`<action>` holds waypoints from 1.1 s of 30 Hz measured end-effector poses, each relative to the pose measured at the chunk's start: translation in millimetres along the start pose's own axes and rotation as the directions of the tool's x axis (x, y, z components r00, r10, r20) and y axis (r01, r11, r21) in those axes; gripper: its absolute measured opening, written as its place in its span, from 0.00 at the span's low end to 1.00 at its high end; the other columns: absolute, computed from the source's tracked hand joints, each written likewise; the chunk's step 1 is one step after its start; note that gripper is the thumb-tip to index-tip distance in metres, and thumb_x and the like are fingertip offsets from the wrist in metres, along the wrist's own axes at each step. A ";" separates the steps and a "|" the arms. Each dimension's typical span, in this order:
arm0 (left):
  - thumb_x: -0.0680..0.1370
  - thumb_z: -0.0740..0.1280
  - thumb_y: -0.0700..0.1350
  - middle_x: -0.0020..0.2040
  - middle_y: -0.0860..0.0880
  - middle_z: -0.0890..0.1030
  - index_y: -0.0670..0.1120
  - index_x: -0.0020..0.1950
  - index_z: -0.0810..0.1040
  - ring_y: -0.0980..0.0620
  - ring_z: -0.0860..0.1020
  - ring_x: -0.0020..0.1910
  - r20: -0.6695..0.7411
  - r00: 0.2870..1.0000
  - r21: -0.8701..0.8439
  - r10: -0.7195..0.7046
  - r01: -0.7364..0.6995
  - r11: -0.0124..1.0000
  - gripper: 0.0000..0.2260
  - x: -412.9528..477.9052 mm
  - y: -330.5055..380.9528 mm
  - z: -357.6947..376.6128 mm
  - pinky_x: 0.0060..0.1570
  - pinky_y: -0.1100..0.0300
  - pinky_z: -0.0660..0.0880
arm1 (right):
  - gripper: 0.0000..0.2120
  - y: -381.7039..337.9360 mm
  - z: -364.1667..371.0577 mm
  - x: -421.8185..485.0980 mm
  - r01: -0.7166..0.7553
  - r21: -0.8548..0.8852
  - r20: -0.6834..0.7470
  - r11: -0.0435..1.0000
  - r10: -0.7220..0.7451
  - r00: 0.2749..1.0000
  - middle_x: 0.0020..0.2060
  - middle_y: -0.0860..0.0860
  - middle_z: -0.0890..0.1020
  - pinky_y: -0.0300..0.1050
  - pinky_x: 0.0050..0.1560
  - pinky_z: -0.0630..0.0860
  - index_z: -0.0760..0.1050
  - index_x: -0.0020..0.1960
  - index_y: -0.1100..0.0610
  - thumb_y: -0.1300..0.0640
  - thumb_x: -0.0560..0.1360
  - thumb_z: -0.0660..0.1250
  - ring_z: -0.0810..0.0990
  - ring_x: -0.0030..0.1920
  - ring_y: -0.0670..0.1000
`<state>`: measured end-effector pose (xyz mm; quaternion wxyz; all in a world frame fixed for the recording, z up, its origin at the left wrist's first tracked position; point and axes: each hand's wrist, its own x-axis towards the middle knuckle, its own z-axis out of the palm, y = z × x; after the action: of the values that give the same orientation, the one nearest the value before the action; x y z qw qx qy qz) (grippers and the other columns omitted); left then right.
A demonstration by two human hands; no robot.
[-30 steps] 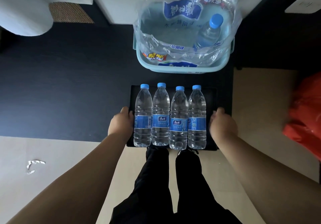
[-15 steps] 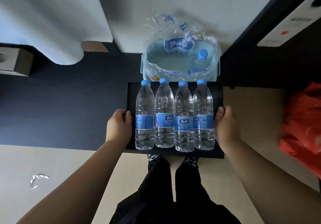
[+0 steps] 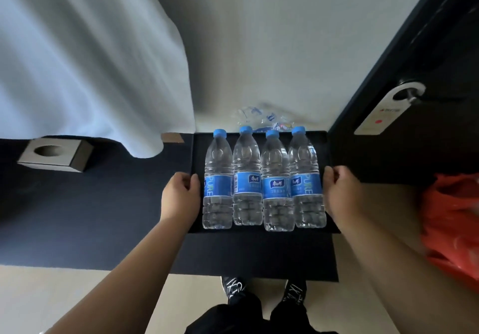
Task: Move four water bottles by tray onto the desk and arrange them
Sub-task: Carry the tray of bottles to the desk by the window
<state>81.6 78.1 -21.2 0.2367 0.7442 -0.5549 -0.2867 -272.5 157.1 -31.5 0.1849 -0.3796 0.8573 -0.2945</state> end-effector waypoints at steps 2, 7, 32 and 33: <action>0.79 0.63 0.57 0.39 0.57 0.80 0.55 0.42 0.74 0.60 0.77 0.37 -0.012 1.000 -0.008 0.022 -0.022 1.000 0.09 2.5 10.0 -14.1 0.32 0.63 0.68 | 0.17 -13.9 -9.7 -1.0 0.010 0.004 -0.024 1.000 -0.010 1.000 0.37 0.41 0.75 0.41 0.31 0.65 0.77 0.55 0.54 0.43 0.84 0.56 0.74 0.36 0.42; 0.79 0.64 0.57 0.37 0.55 0.80 0.52 0.42 0.75 0.58 0.77 0.36 -0.031 0.998 -0.021 0.061 -0.061 0.998 0.10 4.3 28.9 -41.1 0.31 0.61 0.68 | 0.16 -46.0 -33.2 -4.2 0.019 0.044 -0.023 0.999 -0.018 1.000 0.42 0.47 0.79 0.44 0.34 0.70 0.78 0.57 0.56 0.45 0.84 0.59 0.78 0.40 0.46; 0.77 0.66 0.62 0.35 0.51 0.79 0.47 0.40 0.75 0.53 0.77 0.35 -0.196 0.973 -0.032 -0.125 0.121 0.992 0.18 -162.0 -7.0 -91.9 0.31 0.57 0.68 | 0.19 -45.8 -85.9 -77.2 0.164 0.005 0.152 0.986 -0.163 0.975 0.40 0.49 0.79 0.45 0.37 0.71 0.77 0.55 0.57 0.40 0.81 0.62 0.77 0.38 0.51; 0.76 0.66 0.62 0.35 0.52 0.79 0.48 0.40 0.75 0.54 0.77 0.35 -0.207 0.969 -0.033 -0.138 0.134 0.990 0.18 -168.9 -11.8 -94.5 0.31 0.58 0.67 | 0.19 -47.1 -85.2 -81.2 0.173 0.007 0.160 0.985 -0.172 0.972 0.40 0.49 0.78 0.44 0.35 0.69 0.77 0.55 0.57 0.40 0.81 0.63 0.77 0.37 0.50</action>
<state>117.8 247.0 67.0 0.2807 0.8041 -0.4719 -0.2276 -240.8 224.5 71.1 0.2256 -0.4756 0.8046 -0.2750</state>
